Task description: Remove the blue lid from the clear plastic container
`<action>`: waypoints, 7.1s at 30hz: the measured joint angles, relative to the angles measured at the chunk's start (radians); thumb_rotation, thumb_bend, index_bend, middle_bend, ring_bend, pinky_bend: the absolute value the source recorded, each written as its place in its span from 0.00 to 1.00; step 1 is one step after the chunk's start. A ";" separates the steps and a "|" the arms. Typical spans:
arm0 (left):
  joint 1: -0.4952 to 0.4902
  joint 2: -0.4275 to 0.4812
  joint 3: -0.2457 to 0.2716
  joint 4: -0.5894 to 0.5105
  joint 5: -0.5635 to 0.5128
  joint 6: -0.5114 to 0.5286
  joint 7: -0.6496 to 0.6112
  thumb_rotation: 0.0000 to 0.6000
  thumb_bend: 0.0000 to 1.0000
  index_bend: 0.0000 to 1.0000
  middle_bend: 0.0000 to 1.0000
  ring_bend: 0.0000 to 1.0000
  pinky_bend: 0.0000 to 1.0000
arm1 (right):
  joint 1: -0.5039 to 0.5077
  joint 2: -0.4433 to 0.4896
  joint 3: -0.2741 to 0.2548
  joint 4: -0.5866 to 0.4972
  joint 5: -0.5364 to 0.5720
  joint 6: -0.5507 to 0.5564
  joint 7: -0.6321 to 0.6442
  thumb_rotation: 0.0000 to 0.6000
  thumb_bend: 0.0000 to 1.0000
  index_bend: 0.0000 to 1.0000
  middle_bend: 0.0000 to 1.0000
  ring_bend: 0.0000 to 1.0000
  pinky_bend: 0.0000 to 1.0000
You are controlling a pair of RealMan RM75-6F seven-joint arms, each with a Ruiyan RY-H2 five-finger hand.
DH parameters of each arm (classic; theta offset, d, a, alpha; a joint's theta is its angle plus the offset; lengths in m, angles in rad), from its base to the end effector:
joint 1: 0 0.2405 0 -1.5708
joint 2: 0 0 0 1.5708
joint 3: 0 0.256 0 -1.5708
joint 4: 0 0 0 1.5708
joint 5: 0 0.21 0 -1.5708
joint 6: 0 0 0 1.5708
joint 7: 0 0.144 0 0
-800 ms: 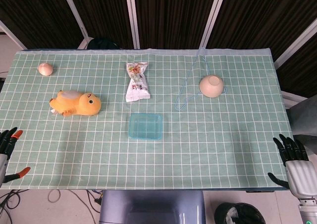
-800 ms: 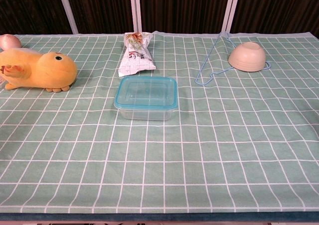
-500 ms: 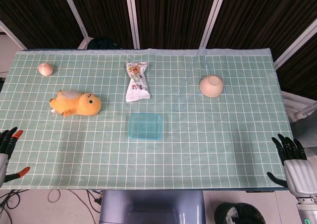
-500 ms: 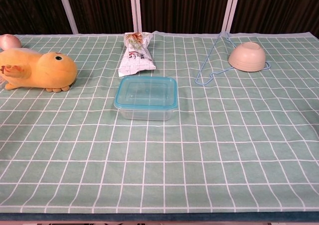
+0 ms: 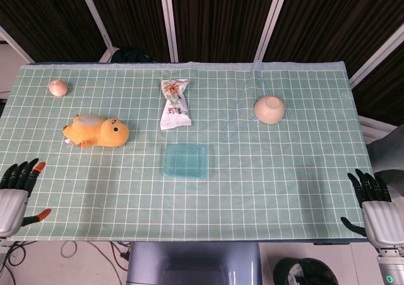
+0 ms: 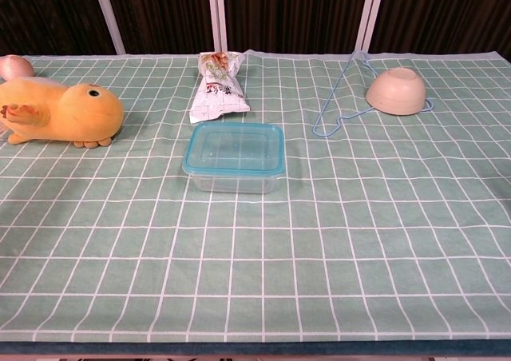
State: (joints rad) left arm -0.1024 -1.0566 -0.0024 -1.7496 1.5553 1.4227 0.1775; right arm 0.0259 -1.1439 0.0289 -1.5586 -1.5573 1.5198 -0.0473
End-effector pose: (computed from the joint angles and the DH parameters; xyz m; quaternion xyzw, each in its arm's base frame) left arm -0.2847 0.1730 0.1491 -0.6576 -0.3657 -0.3428 0.5624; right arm -0.3214 -0.1584 0.1545 0.6106 -0.3664 0.3636 0.6006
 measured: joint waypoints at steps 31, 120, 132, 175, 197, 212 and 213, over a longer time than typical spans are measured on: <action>-0.741 -0.542 -0.310 -0.006 -0.970 -0.363 0.751 1.00 0.00 0.00 0.00 0.00 0.05 | 0.020 -0.008 0.016 -0.028 0.077 -0.072 0.025 1.00 0.22 0.00 0.00 0.00 0.00; -1.085 -0.796 -0.192 0.424 -0.768 -0.720 0.388 1.00 0.07 0.21 0.26 0.28 0.41 | 0.244 -0.684 0.112 -0.071 0.182 -0.248 -0.341 1.00 0.22 0.00 0.00 0.00 0.00; -1.086 -0.790 -0.183 0.415 -0.773 -0.706 0.373 1.00 0.07 0.21 0.26 0.29 0.41 | 0.263 -0.747 0.144 -0.018 0.218 -0.223 -0.341 1.00 0.22 0.00 0.00 0.00 0.00; -1.119 -0.783 -0.153 0.424 -0.809 -0.716 0.370 1.00 0.07 0.21 0.24 0.28 0.41 | 0.239 -0.724 0.129 0.015 0.226 -0.170 -0.163 1.00 0.22 0.00 0.00 0.00 0.00; -1.141 -0.779 -0.152 0.433 -0.829 -0.760 0.344 1.00 0.07 0.21 0.23 0.28 0.41 | 0.252 -0.785 0.164 0.095 0.183 -0.142 0.028 1.00 0.22 0.00 0.00 0.00 0.00; -1.160 -0.766 -0.151 0.419 -0.835 -0.781 0.321 1.00 0.04 0.12 0.16 0.21 0.32 | 0.252 -0.803 0.174 0.114 0.173 -0.122 0.092 1.00 0.21 0.00 0.00 0.00 0.00; -1.161 -0.765 -0.150 0.418 -0.835 -0.780 0.321 1.00 0.04 0.11 0.15 0.19 0.31 | 0.254 -0.803 0.176 0.113 0.174 -0.122 0.089 1.00 0.22 0.00 0.00 0.00 0.00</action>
State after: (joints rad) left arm -1.2630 -1.8218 -0.1523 -1.3317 0.7199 0.6422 0.4988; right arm 0.2794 -1.9470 0.2048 -1.4456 -1.3831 1.3973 0.0415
